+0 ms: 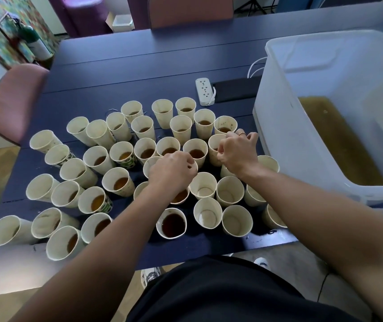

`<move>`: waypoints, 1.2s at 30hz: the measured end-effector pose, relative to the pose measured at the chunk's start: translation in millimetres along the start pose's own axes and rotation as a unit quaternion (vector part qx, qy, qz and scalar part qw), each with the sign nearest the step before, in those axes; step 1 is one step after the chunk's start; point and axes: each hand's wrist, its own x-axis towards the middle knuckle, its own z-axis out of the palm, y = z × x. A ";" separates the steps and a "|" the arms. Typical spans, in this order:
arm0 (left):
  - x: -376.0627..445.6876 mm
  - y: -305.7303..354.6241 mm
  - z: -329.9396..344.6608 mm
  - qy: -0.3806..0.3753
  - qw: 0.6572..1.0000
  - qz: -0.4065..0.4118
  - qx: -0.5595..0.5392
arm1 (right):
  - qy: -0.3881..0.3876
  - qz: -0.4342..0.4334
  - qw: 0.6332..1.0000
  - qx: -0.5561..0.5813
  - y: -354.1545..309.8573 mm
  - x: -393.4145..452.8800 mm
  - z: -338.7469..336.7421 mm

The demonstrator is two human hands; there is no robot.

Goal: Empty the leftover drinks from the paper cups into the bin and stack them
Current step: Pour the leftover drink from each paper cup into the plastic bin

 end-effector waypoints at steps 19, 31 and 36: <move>31.2 51.0 -5.4 -0.001 0.966 0.049 -0.256 | 0.190 -0.067 0.973 0.111 -9.0 -13.5 -136.2; 21.5 103.1 -12.9 0.056 0.896 0.173 -0.404 | 0.182 0.043 0.912 0.365 30.5 -55.1 -166.7; 7.8 136.2 -19.6 0.011 0.906 0.234 -0.354 | 0.079 0.074 0.847 0.520 58.2 -64.1 -165.0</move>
